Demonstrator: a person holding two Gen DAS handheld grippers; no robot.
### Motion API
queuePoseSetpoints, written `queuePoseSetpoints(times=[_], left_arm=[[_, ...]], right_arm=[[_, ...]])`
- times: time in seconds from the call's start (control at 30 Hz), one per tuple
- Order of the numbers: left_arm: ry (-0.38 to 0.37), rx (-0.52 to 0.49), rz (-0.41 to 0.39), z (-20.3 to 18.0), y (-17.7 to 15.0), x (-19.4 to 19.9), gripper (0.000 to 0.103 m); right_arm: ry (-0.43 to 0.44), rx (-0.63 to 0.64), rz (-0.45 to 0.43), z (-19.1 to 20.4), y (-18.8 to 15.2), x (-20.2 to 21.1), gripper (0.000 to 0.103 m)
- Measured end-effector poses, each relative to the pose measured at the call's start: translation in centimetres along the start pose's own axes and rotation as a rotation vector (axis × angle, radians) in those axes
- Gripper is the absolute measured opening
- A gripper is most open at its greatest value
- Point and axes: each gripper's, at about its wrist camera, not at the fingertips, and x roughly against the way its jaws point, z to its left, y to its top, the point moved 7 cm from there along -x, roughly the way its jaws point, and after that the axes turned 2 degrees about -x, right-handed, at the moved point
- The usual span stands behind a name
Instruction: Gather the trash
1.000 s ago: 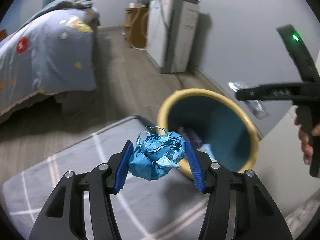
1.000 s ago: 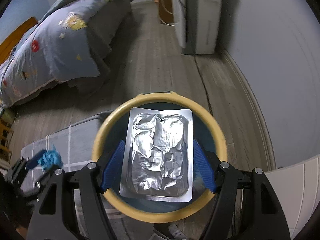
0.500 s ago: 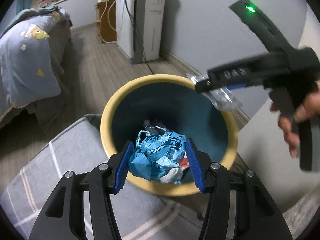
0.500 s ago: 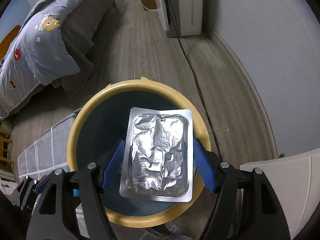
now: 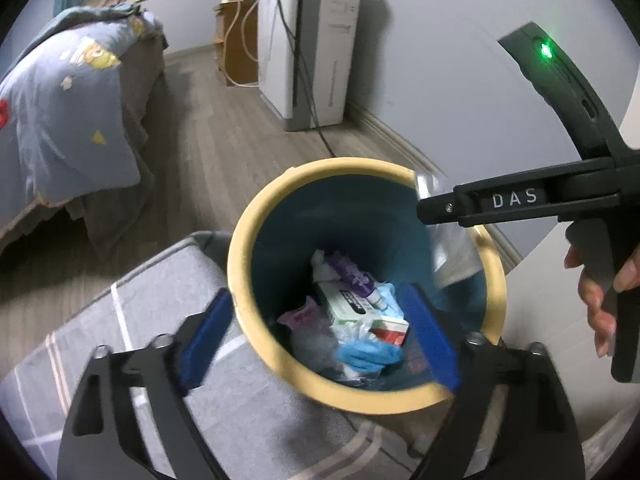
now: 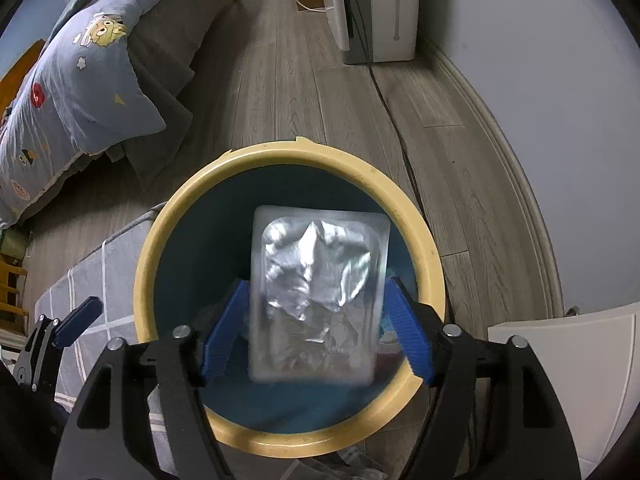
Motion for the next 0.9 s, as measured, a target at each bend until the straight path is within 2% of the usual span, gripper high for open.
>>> queuePoseSetpoints(times=[0.03,0.07,0.3,0.47,0.57,0.8,0.9], left_arm=[[0.006,0.009,-0.006,0.2,-0.1,0.2,0.095],[0.004,0.022,-0.009,0.4,-0.2,0.3,0.095],[0.017,0.073,0.008,1.3,-1.3,0.8,0.096],[0.042,0.095,0.016,2.0,-1.3,2.8,0.096],[0.063,0.108,0.000,2.4,-0.4,5.2,0.097],[0.167,0.148,-0.060,2.3,1.2,12.2,0.098],[0.197,0.155,-0.056,1.6,1.4,14.3,0.098]], right_arm=[[-0.004,0.000,-0.009,0.0,0.1,0.2,0.093],[-0.005,0.003,-0.018,0.1,0.2,0.3,0.096],[-0.027,-0.011,-0.039,-0.4,0.5,1.1,0.097],[0.001,-0.035,-0.049,-0.3,0.4,2.7,0.097],[0.027,-0.024,-0.078,0.4,0.0,5.7,0.097],[0.049,0.052,-0.183,2.3,-2.8,13.5,0.097],[0.023,0.100,-0.209,2.4,-4.6,15.5,0.097]])
